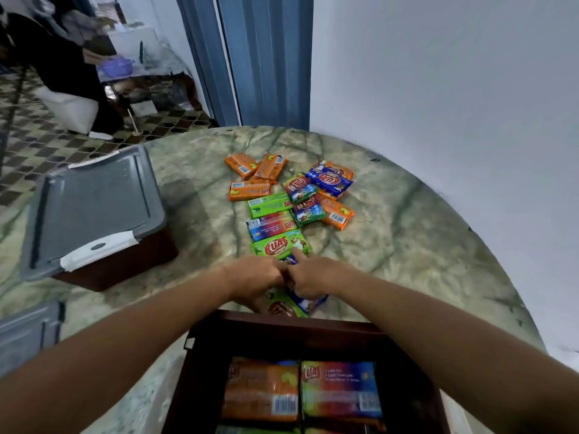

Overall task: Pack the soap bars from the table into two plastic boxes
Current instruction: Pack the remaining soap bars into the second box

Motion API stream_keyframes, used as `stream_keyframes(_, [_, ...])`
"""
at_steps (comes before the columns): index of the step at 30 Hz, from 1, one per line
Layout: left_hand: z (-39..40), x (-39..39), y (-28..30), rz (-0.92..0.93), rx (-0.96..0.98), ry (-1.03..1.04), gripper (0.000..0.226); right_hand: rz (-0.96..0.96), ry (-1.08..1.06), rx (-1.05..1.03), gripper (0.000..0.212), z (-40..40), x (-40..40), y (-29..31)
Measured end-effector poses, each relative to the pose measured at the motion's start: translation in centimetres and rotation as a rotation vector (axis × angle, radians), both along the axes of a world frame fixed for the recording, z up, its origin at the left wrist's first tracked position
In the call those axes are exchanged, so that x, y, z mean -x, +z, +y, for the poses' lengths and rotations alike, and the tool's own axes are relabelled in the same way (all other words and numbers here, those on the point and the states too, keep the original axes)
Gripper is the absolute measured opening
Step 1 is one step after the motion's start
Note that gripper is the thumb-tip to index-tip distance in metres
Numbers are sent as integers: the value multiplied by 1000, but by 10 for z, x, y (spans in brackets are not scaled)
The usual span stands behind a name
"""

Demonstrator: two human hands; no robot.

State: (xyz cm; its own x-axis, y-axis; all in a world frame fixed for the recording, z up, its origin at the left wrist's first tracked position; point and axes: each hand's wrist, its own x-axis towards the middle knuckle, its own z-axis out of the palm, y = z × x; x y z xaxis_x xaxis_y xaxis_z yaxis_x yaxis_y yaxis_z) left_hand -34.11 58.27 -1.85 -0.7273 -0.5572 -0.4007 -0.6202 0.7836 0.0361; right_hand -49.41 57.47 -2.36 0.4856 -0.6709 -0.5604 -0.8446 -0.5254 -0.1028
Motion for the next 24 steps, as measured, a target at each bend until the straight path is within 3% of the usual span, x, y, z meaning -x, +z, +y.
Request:
stream_keyframes(3, [1,-9,-1,-9,20,-56,58,81,74,88,63,-2,14,-8])
stream_keyframes(7, [3,-17,-7,0,69,-73,55,88,6,221,80,-4,33,-8])
stream_keyframes(11, [3,-7,-5,-70,-16,3,54,-69,-261,67,74,-1,35,-2])
stream_keyframes(14, [-3,-12,1,-106,2,76,54,-58,-326,71,60,0,23,-2])
stream_keyframes(18, [-7,-42,13,-116,96,289,62,-33,-371,98,74,3,16,-9])
stream_keyframes(21, [7,-62,35,13,142,475,62,5,-342,184,77,11,19,5])
stream_keyframes(24, [34,-65,78,217,242,455,62,-53,-328,340,85,24,29,36])
